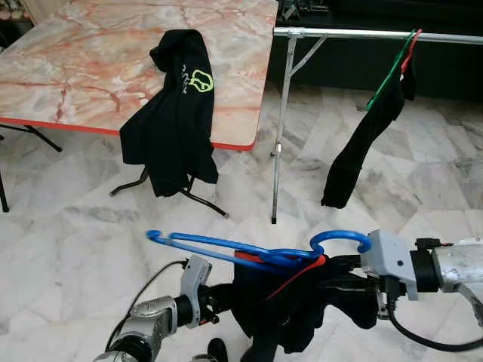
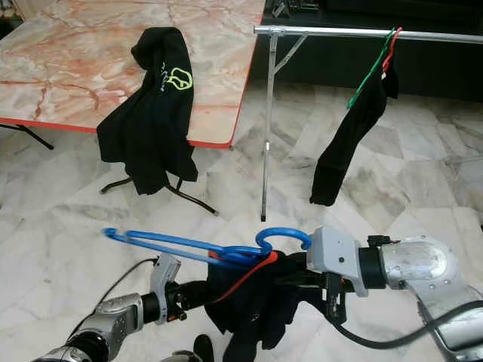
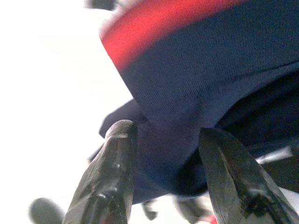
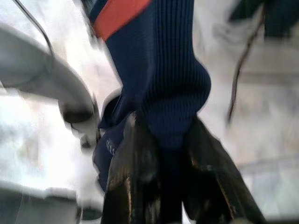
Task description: Hang hanger
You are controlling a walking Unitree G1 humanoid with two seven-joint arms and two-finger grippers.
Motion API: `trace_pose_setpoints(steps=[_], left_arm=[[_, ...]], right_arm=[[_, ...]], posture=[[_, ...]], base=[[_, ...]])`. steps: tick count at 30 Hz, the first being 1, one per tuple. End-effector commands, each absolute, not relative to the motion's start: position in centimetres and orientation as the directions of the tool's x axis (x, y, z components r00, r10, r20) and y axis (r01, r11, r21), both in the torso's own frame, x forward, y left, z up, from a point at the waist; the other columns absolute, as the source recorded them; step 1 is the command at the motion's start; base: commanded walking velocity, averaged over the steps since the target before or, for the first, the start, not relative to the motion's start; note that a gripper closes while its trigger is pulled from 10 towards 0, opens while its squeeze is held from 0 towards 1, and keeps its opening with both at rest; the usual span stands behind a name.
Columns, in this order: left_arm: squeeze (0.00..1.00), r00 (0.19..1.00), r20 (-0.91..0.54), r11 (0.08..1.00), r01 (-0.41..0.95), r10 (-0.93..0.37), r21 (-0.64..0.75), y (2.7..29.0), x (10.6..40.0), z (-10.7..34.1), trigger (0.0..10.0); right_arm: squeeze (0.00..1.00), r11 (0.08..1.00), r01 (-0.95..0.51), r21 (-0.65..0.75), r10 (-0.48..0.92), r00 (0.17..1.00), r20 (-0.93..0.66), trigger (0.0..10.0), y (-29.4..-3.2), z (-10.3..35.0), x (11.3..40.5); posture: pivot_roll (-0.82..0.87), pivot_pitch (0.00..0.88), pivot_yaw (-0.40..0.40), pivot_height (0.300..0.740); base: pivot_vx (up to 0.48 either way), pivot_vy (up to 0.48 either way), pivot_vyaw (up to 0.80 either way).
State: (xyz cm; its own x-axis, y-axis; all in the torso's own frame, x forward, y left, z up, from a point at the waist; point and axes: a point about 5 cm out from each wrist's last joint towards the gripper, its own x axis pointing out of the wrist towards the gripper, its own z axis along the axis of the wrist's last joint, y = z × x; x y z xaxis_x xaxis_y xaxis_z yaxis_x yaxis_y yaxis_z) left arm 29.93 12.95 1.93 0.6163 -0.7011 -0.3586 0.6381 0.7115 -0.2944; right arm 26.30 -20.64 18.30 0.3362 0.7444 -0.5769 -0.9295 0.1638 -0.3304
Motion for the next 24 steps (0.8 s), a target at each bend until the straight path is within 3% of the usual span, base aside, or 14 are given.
trace_pose_setpoints(steps=[1, 4, 5, 6, 7, 8, 10, 15, 17, 19, 20, 22, 23, 24], left_arm=[[0.0, 0.62, -0.415, 0.74, 0.62, -0.665, -0.259, 13.2, 29.5, 1.1, 10.0], [0.0, 0.659, -0.435, 0.783, 0.582, -0.613, -0.222, 13.9, 29.3, 0.8, 10.0], [0.0, 0.681, -0.451, 0.808, 0.559, -0.577, -0.188, 14.3, 29.0, 0.4, 10.0], [0.0, 0.684, -0.463, 0.815, 0.551, -0.564, -0.179, 14.6, 28.7, 0.1, 10.0], [0.0, 0.684, -0.463, 0.815, 0.551, -0.564, -0.179, 14.6, 28.7, 0.1, 10.0], [0.0, 0.694, -0.479, 0.83, 0.537, -0.536, -0.152, 15.0, 28.2, -0.4, 10.0], [0.0, 0.714, -0.489, 0.851, 0.51, -0.501, -0.127, 15.4, 27.7, -0.8, 10.0], [0.0, 0.777, -0.516, 0.925, 0.372, -0.359, -0.084, 17.2, 27.2, -1.6, 10.0], [0.0, 0.802, -0.535, 0.959, 0.278, -0.266, -0.061, 18.5, 26.9, -1.9, 10.0], [0.0, 0.807, -0.541, 0.968, 0.247, -0.236, -0.055, 18.9, 26.9, -1.9, 10.0], [0.0, 0.793, -0.585, 0.984, 0.174, -0.167, -0.045, 20.1, 26.2, -2.6, 10.0], [0.0, 0.781, -0.609, 0.989, 0.142, -0.138, -0.041, 20.6, 25.7, -3.0, 10.0], [0.0, 0.753, -0.65, 0.994, 0.095, -0.103, -0.047, 21.2, 24.6, -3.8, 10.0], [0.0, 0.738, -0.668, 0.995, 0.079, -0.094, -0.053, 21.4, 24.1, -4.2, 10.0]], right_arm=[[0.0, 0.181, -0.916, -0.358, 0.717, 0.373, -0.589, 0.0, -20.8, 18.0, 26.7], [0.0, 0.387, -0.848, -0.36, 0.667, 0.528, -0.525, 0.0, -21.4, 16.0, 28.3], [0.0, 0.527, -0.785, -0.326, 0.603, 0.616, -0.507, 0.0, -21.9, 14.1, 28.8], [0.0, 0.595, -0.749, -0.293, 0.57, 0.649, -0.504, 0.0, -22.2, 13.2, 28.9], [0.0, 0.595, -0.749, -0.293, 0.57, 0.649, -0.504, 0.0, -22.2, 13.2, 28.9], [0.0, 0.737, -0.641, -0.215, 0.483, 0.721, -0.497, 0.0, -22.8, 10.7, 28.9], [0.0, 0.849, -0.516, -0.117, 0.398, 0.769, -0.499, 0.0, -23.3, 8.1, 28.6], [0.0, 0.986, -0.083, 0.141, 0.143, 0.856, -0.497, 0.0, -24.1, 1.5, 26.2], [0.0, 0.975, 0.155, 0.16, -0.033, 0.812, -0.583, 0.0, -25.1, -1.5, 24.1], [0.0, 0.965, 0.213, 0.155, -0.076, 0.787, -0.613, 0.0, -25.3, -2.4, 23.4], [0.0, 0.972, 0.233, 0.043, -0.14, 0.711, -0.689, 3.6, -25.7, -4.1, 21.4], [0.0, 0.97, 0.241, 0.011, -0.16, 0.678, -0.718, 3.5, -25.8, -4.9, 20.3], [0.0, 0.954, 0.3, -0.005, -0.197, 0.615, -0.764, 7.1, -25.9, -6.3, 18.2], [0.0, 0.948, 0.319, -0.005, -0.202, 0.59, -0.782, 10.0, -25.8, -6.9, 17.2]], posture=[[-0.11, 0.241, 0.01, 0.74], [-0.11, 0.243, 0.01, 0.74], [-0.1, 0.245, 0.01, 0.74], [-0.09, 0.25, 0.012, 0.74], [-0.09, 0.25, 0.012, 0.74], [-0.1, 0.257, 0.016, 0.74], [-0.1, 0.259, 0.017, 0.74], [-0.07, 0.271, 0.037, 0.74], [-0.07, 0.273, 0.046, 0.74], [-0.07, 0.273, 0.047, 0.74], [-0.08, 0.271, 0.049, 0.74], [-0.08, 0.271, 0.053, 0.74], [-0.08, 0.273, 0.055, 0.74], [-0.08, 0.273, 0.055, 0.74]], base=[[0.0, 0.0, 0.0], [0.0, 0.0, 0.0], [0.0, 0.0, 0.0], [0.0, 0.0, 0.0], [0.0, 0.0, 0.0], [0.0, 0.0, 0.0], [0.0, 0.0, 0.0], [0.0, 0.0, 0.0], [0.0, 0.0, 0.0], [0.0, 0.0, 0.0], [0.0, 0.0, 0.0], [0.0, 0.0, 0.0], [0.0, 0.0, 0.0], [0.0, 0.0, 0.0]])
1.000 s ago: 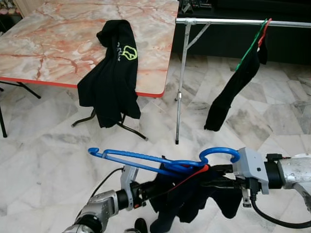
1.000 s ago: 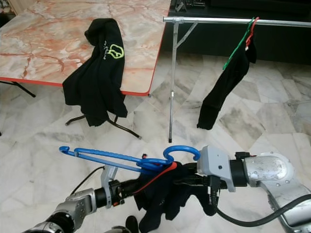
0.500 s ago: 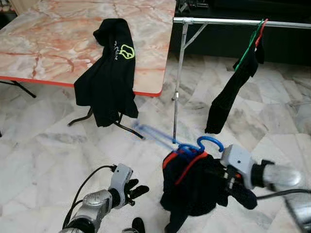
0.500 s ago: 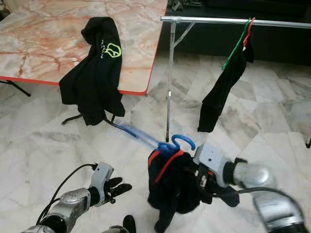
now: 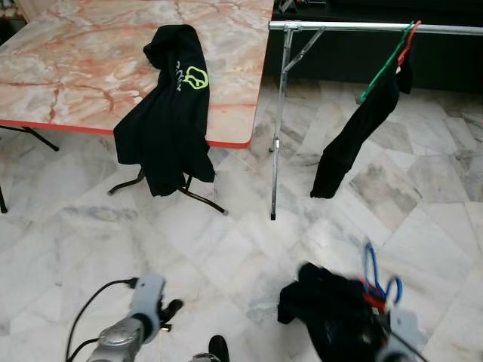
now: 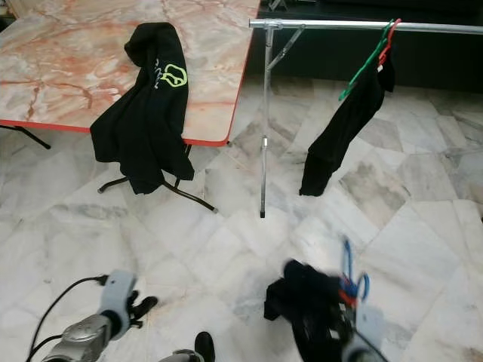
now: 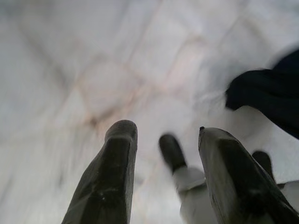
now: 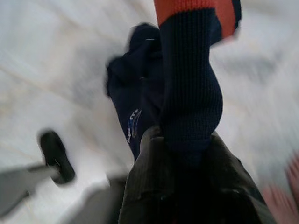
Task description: Hang hanger
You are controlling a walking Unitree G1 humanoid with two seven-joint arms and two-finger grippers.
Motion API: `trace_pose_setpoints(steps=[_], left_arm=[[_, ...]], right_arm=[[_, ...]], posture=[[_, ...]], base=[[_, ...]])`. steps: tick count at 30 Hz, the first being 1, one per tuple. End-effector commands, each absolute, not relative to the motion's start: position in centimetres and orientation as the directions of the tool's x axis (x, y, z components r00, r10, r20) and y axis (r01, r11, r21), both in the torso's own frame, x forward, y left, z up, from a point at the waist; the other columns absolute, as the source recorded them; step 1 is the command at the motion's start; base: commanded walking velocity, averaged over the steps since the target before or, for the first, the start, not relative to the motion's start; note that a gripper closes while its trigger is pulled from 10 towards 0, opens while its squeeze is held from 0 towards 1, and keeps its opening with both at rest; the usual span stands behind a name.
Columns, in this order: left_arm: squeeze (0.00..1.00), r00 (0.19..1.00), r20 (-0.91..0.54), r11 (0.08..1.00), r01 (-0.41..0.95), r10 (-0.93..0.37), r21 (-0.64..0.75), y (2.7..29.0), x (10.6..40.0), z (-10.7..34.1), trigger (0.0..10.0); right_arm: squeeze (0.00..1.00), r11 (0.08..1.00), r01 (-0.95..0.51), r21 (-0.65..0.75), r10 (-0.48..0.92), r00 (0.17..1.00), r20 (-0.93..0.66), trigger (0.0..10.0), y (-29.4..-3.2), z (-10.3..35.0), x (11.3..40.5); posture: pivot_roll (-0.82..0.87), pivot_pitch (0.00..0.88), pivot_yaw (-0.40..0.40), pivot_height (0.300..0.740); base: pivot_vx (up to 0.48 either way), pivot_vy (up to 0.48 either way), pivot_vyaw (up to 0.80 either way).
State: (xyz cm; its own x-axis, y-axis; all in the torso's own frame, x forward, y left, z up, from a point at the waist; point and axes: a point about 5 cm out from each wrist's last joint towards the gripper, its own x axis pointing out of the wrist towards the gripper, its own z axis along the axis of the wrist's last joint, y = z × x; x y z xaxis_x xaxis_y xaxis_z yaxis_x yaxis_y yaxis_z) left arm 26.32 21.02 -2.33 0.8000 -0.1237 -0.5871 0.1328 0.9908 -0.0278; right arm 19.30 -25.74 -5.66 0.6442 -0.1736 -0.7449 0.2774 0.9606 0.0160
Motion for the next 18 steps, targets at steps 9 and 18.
trace_pose_setpoints(steps=[9, 18], left_arm=[[0.0, 0.672, -0.74, 0.999, 0.001, -0.032, -0.043, 21.7, 21.7, -5.9, 10.0], [0.0, 0.665, -0.746, 0.998, -0.026, -0.03, -0.064, 21.1, 21.1, -6.4, 10.0]], right_arm=[[0.0, 0.898, 0.438, 0.031, -0.233, 0.536, -0.812, 10.0, -24.4, -8.8, 14.1], [0.0, 0.905, 0.425, 0.034, -0.25, 0.593, -0.766, 10.0, -24.4, -8.2, 15.4]], posture=[[-0.07, 0.267, 0.077, 0.74], [-0.06, 0.212, 0.073, 0.74]], base=[[0.0, 0.0, 0.0], [0.0, -0.288, 0.0]])
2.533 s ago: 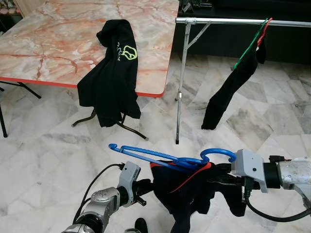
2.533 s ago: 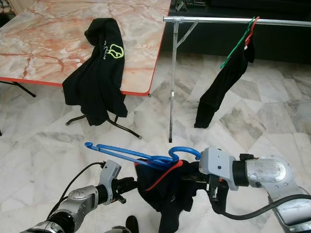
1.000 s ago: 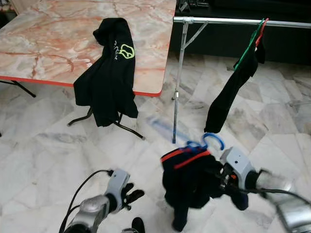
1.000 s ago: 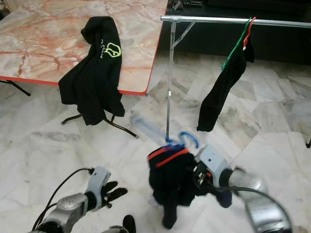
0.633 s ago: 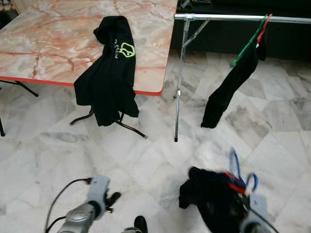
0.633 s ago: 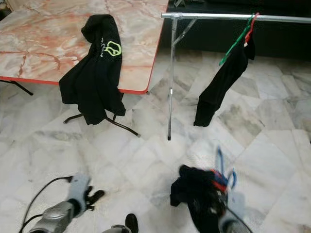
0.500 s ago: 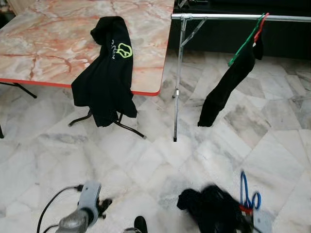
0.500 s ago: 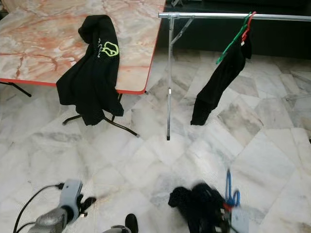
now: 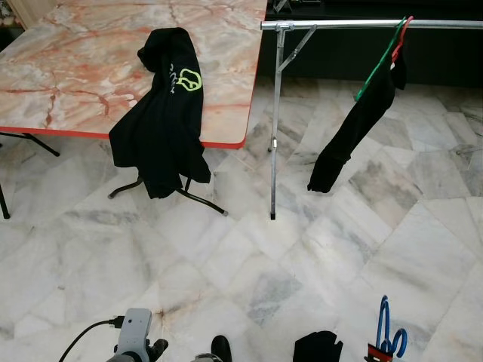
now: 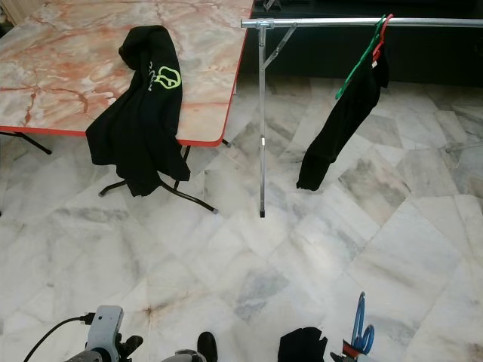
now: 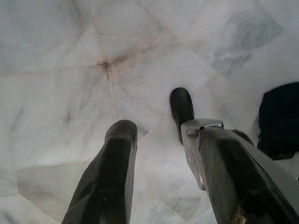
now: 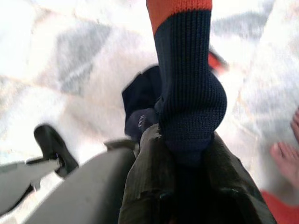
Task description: Hang hanger
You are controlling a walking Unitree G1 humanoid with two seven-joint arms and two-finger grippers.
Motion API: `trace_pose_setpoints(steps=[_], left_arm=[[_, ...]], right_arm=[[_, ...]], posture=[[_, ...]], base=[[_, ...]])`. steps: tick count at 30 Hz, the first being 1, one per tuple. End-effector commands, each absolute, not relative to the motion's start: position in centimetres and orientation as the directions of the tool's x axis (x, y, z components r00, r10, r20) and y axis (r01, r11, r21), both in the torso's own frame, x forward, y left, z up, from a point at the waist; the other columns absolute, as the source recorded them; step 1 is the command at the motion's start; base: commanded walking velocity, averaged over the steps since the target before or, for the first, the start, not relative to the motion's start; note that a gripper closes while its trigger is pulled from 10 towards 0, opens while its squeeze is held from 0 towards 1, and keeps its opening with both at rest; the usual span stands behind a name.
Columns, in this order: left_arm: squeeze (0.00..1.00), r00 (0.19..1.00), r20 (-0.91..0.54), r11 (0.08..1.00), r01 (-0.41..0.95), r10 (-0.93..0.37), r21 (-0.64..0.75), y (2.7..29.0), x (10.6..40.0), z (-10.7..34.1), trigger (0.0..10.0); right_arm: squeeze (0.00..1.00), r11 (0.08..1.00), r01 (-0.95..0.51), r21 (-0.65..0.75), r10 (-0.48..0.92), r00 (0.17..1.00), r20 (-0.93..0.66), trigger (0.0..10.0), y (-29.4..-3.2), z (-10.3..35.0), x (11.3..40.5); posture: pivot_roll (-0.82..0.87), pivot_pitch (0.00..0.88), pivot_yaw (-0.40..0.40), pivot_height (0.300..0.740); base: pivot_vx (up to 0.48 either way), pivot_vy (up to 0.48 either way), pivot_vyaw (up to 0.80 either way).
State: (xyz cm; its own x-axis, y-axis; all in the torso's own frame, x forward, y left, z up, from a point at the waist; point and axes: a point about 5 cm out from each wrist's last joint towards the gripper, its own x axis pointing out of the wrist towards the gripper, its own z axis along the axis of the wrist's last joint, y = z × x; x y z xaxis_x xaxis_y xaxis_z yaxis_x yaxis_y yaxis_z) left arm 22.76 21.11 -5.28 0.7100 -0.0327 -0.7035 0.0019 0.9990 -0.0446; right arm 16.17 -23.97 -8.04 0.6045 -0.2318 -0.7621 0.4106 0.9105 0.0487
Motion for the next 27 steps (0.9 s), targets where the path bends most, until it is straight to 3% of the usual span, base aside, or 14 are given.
trace_pose_setpoints(steps=[1, 4, 9, 15, 20, 27], left_arm=[[0.0, 0.668, -0.743, 0.997, -0.008, -0.051, -0.075, 20.9, 21.1, -6.4, 10.0], [0.0, 0.664, -0.745, 0.997, 0.008, -0.064, -0.078, 20.6, 21.1, -6.4, 10.0], [0.0, 0.621, -0.782, 0.997, 0.075, -0.056, -0.011, 20.7, 20.2, -7.0, 10.0], [0.0, 0.613, -0.789, 0.998, 0.057, -0.037, -0.002, 20.6, 19.7, -7.3, 10.0], [0.0, 0.63, -0.775, 0.999, 0.027, -0.045, -0.036, 20.1, 19.6, -7.4, 10.0], [0.0, 0.59, -0.807, 0.999, 0.022, -0.04, -0.034, 19.9, 18.2, -8.2, 10.0]], right_arm=[[0.0, 0.908, 0.417, 0.043, -0.244, 0.608, -0.756, 10.0, -24.4, -8.0, 15.8], [0.0, 0.91, 0.412, 0.044, -0.244, 0.619, -0.747, 10.0, -24.4, -7.9, 16.1], [0.0, 0.901, 0.43, 0.06, -0.259, 0.644, -0.72, 10.0, -24.3, -7.4, 17.2], [0.0, 0.917, 0.397, 0.048, -0.259, 0.681, -0.685, 10.0, -24.1, -6.9, 18.3], [0.0, 0.937, 0.348, 0.041, -0.262, 0.773, -0.578, 10.0, -24.7, -5.3, 20.3], [0.0, 0.942, 0.329, 0.059, -0.237, 0.781, -0.578, 10.0, -24.8, -5.2, 20.4]], posture=[[-0.06, 0.198, 0.073, 0.74], [-0.06, 0.179, 0.074, 0.74], [-0.07, 0.075, 0.073, 0.74], [-0.06, 0.0, 0.05, 0.74], [-0.04, 0.0, 0.039, 0.74], [-0.08, 0.0, 0.035, 0.74]], base=[[0.0, 0.0, 0.0], [0.0, 0.0, 0.0], [0.0, 0.0, 0.0], [0.0, 0.0, 0.0], [0.0, 0.0, 0.0], [0.0, 0.0, 0.0]])
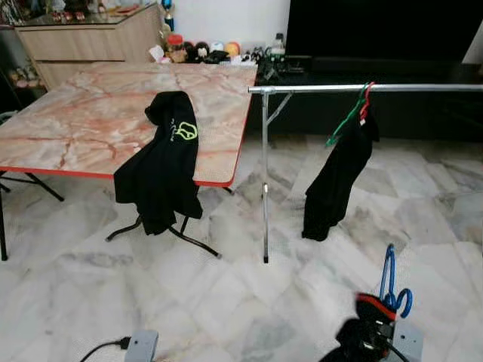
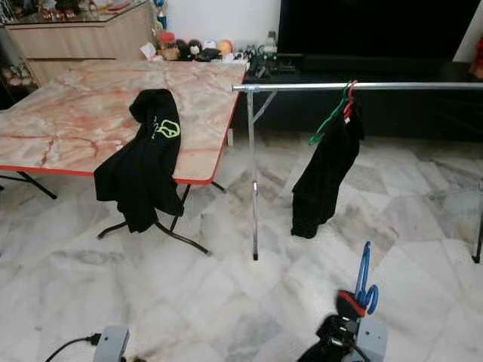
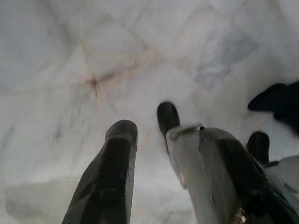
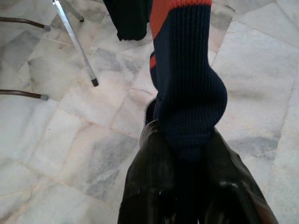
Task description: Hang hanger
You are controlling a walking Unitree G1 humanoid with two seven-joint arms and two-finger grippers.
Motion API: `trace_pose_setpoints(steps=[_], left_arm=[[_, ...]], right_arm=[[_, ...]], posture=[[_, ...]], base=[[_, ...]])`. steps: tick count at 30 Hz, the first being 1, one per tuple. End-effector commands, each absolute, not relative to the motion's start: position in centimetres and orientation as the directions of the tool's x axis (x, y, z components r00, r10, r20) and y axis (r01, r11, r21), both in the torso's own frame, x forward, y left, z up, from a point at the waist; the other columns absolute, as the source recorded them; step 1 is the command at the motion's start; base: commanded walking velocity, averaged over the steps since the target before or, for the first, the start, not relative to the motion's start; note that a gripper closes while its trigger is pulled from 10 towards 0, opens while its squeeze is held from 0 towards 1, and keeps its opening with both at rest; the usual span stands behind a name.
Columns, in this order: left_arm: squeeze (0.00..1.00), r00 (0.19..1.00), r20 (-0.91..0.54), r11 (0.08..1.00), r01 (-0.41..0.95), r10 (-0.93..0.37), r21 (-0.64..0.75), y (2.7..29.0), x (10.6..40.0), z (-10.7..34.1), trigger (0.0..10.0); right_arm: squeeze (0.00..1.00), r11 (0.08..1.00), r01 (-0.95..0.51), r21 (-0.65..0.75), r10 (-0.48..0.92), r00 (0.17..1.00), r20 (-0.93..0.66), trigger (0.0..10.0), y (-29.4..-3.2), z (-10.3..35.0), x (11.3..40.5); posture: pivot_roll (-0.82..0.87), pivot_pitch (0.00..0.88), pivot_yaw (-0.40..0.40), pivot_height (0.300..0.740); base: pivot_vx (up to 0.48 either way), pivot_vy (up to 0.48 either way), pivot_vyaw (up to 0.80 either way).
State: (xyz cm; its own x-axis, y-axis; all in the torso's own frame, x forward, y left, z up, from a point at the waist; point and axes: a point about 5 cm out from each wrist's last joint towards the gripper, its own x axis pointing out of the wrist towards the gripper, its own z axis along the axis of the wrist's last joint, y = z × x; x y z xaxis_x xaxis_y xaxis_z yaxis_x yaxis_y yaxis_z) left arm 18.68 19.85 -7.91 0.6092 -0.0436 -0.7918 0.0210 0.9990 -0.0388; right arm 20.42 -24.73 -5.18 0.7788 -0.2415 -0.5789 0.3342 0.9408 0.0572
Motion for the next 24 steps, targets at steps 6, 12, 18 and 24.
trace_pose_setpoints(steps=[6, 12, 18, 24], left_arm=[[0.0, 0.59, -0.807, 0.998, -0.026, -0.033, -0.06, 19.7, 17.2, -8.6, 10.0], [0.0, 0.607, -0.793, 0.998, 0.006, -0.047, -0.055, 20.1, 18.0, -8.2, 10.0], [0.0, 0.649, -0.758, 0.997, 0.056, -0.071, -0.045, 20.1, 19.4, -7.4, 10.0], [0.0, 0.659, -0.746, 0.996, 0.067, -0.091, -0.063, 19.1, 19.7, -7.3, 10.0]], right_arm=[[0.0, 0.905, 0.42, 0.063, -0.264, 0.672, -0.691, 10.0, -23.6, -7.2, 17.8], [0.0, 0.919, 0.385, 0.081, -0.215, 0.663, -0.717, 10.0, -21.8, -7.8, 17.6], [0.0, 0.928, 0.361, 0.089, -0.198, 0.682, -0.704, 10.0, -21.1, -7.6, 18.3], [0.0, 0.908, 0.415, 0.06, -0.255, 0.66, -0.707, 10.0, -22.6, -7.8, 17.2]], posture=[[-0.05, 0.0, 0.033, 0.74], [-0.04, 0.0, 0.042, 0.74], [-0.06, 0.0, 0.058, 0.74], [-0.06, 0.0, 0.062, 0.74]], base=[[0.0, 0.0, 0.0], [0.0, 0.0, 0.0], [0.0, -0.294, 0.0], [0.0, -0.472, 0.0]])
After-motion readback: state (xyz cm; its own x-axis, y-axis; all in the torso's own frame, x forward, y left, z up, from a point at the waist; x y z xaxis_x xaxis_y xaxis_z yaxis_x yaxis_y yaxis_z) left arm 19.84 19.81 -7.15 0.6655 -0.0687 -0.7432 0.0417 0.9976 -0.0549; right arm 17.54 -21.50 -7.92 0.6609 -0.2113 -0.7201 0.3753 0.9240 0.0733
